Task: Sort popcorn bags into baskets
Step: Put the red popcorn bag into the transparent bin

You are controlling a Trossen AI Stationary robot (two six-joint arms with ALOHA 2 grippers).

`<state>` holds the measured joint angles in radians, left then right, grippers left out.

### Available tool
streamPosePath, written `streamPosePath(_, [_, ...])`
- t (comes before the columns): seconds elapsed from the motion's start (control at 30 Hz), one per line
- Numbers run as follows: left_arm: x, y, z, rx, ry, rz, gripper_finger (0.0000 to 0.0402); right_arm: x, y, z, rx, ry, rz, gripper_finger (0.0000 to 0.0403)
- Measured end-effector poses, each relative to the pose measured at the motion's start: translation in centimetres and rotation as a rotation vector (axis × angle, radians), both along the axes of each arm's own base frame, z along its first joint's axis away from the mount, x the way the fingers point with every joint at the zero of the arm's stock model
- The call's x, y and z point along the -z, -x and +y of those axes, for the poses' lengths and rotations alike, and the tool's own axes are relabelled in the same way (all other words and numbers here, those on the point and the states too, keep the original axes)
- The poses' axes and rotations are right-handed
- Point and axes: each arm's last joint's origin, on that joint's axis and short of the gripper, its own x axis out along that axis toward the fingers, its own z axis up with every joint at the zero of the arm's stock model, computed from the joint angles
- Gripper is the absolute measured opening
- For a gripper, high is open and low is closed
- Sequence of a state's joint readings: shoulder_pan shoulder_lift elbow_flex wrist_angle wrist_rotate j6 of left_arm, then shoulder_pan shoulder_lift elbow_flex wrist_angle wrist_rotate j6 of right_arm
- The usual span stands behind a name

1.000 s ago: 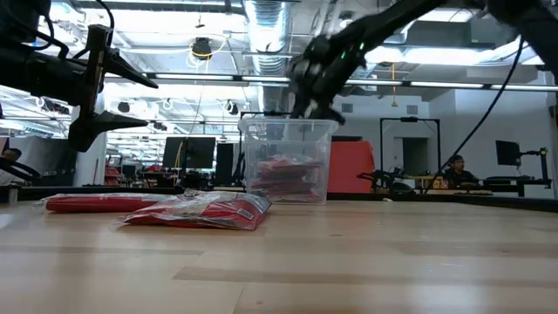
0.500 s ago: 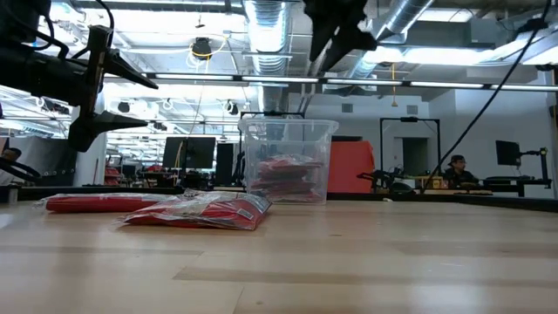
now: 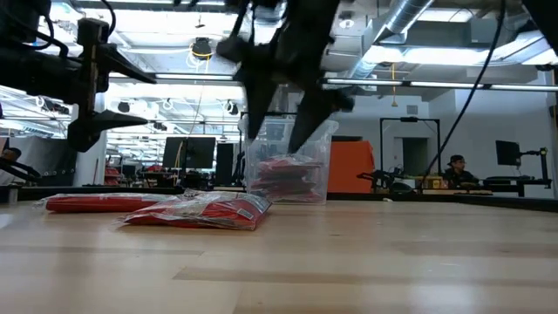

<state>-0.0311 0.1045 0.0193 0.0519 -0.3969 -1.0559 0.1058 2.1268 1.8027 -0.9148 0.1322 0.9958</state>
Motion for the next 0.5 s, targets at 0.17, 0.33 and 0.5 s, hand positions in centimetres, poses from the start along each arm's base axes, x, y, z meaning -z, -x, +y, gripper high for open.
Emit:
streamPosePath(0.17, [0.0, 0.0, -0.1, 0.027, 0.005, 0.0, 0.0293, 4.0, -1.5, 0.1, 0.106, -0.034, 0.024, 0.0341])
streamPosePath(0.33, [0.0, 0.0, -0.1, 0.026, 0.016, -0.004, 0.0293, 6.4, -2.3, 0.4, 0.168, -0.058, 0.021, 0.034])
streamPosePath(0.5, [0.0, 0.0, -0.1, 0.024, 0.067, -0.022, 0.0293, 7.1, -3.1, 1.0, 0.186, -0.125, -0.032, 0.0317])
